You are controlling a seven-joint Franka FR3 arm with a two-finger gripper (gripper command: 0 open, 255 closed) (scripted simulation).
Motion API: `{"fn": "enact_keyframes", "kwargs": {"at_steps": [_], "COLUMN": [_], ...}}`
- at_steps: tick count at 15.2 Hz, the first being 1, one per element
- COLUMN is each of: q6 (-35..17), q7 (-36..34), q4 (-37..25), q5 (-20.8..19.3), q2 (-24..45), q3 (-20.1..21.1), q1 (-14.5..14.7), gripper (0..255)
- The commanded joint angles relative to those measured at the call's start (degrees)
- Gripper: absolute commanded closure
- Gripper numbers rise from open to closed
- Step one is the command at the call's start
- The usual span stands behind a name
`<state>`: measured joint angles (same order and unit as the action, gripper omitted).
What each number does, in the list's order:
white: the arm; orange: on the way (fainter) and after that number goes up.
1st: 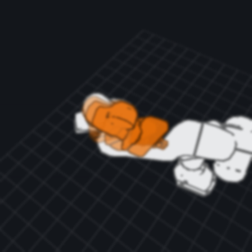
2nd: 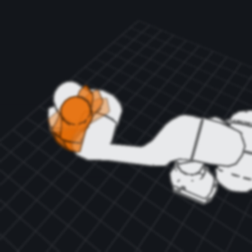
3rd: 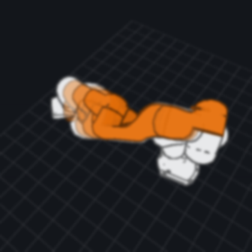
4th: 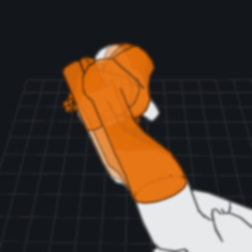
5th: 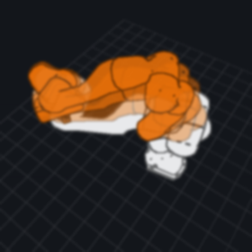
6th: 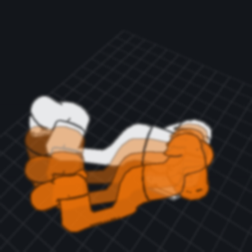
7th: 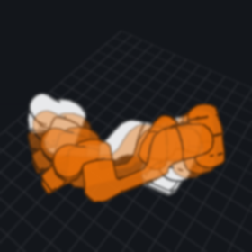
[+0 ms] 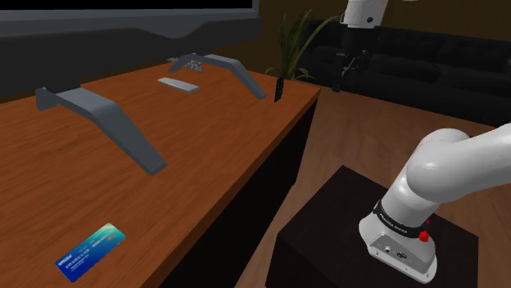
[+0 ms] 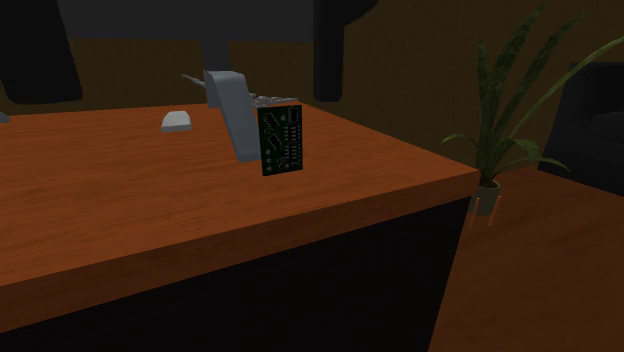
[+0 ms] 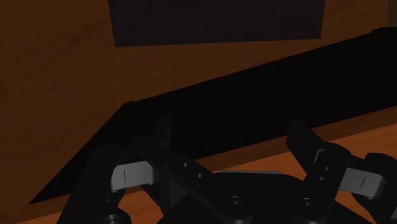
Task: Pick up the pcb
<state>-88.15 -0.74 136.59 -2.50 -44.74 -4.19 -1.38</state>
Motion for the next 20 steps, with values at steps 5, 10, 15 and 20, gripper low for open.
{"fn": "enact_keyframes", "kwargs": {"at_steps": [5,10,15,20], "q6": [0.5,3.5,9.1,18.0], "q7": [5.3,12.3,19.3,25.2], "q4": [-9.4,-23.1,-39.4,-60.5], "q5": [0.2,1.8,4.5,7.5], "q2": [12.9,28.9,45.4,63.4], "q3": [-3.1,-6.3,-8.0,-8.1], "q1": [1.3,2.6,2.7,1.0], "gripper": [0,0,0,0]}}
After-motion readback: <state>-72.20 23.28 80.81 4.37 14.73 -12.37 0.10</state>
